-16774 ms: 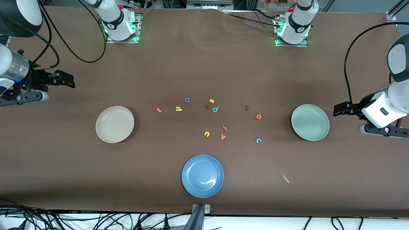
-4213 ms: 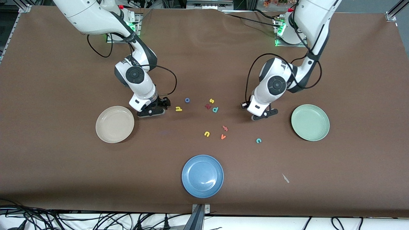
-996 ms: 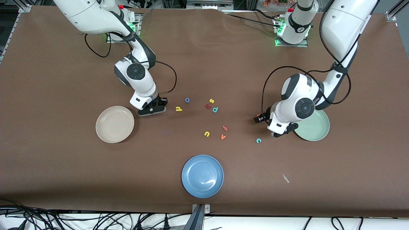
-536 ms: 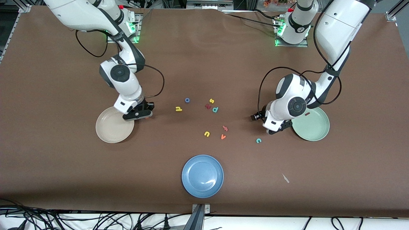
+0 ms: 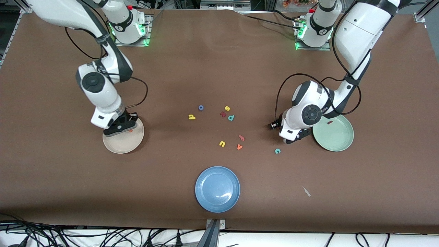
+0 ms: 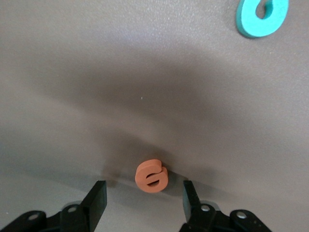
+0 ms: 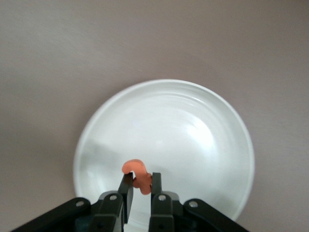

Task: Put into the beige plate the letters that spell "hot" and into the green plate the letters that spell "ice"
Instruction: 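Release the orange 3 on the beige plate while the left gripper grasps the orange e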

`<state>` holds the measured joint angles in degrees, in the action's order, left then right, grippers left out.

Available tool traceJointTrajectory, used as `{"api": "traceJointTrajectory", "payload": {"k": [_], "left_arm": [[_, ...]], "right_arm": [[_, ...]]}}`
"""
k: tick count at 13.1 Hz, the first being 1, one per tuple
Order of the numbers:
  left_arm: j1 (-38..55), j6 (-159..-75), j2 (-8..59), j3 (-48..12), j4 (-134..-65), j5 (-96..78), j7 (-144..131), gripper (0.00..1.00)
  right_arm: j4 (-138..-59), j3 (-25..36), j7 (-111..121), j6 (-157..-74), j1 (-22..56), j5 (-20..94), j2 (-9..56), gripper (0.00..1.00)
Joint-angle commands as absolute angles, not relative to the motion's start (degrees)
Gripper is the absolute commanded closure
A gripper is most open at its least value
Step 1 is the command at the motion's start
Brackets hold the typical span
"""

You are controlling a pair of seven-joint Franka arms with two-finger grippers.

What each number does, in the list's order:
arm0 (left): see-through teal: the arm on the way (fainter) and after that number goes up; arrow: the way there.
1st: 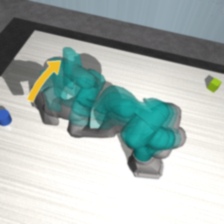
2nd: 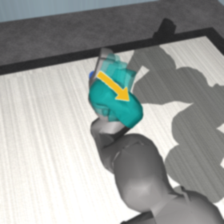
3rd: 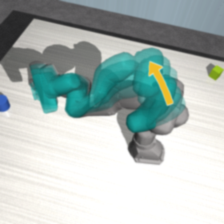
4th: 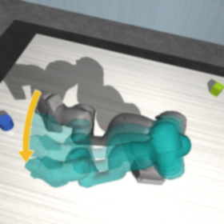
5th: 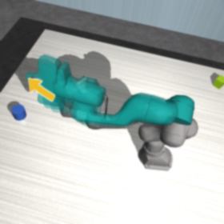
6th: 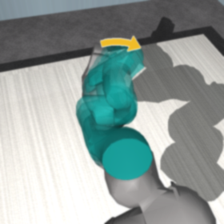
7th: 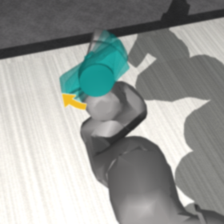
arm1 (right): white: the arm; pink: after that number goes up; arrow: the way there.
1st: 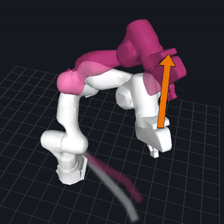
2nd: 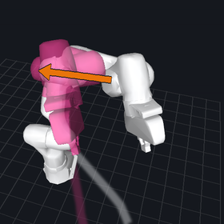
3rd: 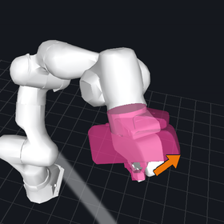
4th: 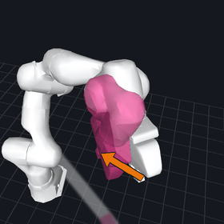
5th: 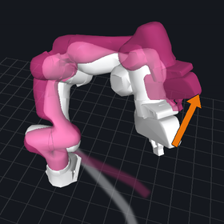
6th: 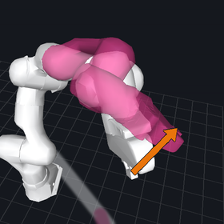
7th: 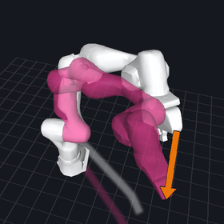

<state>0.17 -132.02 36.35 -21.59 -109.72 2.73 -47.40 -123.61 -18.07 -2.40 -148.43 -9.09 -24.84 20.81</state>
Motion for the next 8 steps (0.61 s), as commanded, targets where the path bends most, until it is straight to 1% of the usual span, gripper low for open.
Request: {"api": "traceJointTrajectory", "payload": {"k": [1, 2, 3, 5, 6, 7, 8], "left_arm": [[0.62, -133.07, 36.56, -21.27, -109.78, 4.66, -49.13, 0.41], [0.53, -133.07, 36.56, -21.27, -109.78, 4.66, -49.13, 0.46], [0.53, -133.07, 36.56, -21.27, -109.78, 4.66, -49.13, 0.47], [0.44, -133.07, 36.56, -21.27, -109.69, 4.66, -49.13, 0.51], [0.35, -133.07, 36.56, -21.27, -109.69, 4.66, -49.13, 0.55], [0.35, -133.07, 36.56, -21.27, -109.60, 4.66, -49.13, 0.58], [0.18, -133.07, 36.56, -21.27, -109.60, 4.66, -49.13, 0.58]], "right_arm": [[-124.28, -18.72, 2.11, -148.53, -11.77, -23.55, 21.09, 0.94], [-124.36, -18.72, 2.11, -149.06, -12.21, -23.55, 21.27, 0.92], [-124.54, -18.63, 2.02, -149.15, -12.22, -23.55, 21.36, 0.85], [-124.63, -18.72, 1.15, -149.06, -12.22, -23.29, 21.62, 0.61], [-124.63, -18.72, 0.36, -149.06, -12.22, -23.12, 21.62, 0.52], [-124.63, -18.81, -1.21, -148.98, -12.22, -22.94, 21.62, 0.48], [-124.63, -18.90, -2.45, -148.97, -12.22, -22.94, 21.62, 0.46]]}}
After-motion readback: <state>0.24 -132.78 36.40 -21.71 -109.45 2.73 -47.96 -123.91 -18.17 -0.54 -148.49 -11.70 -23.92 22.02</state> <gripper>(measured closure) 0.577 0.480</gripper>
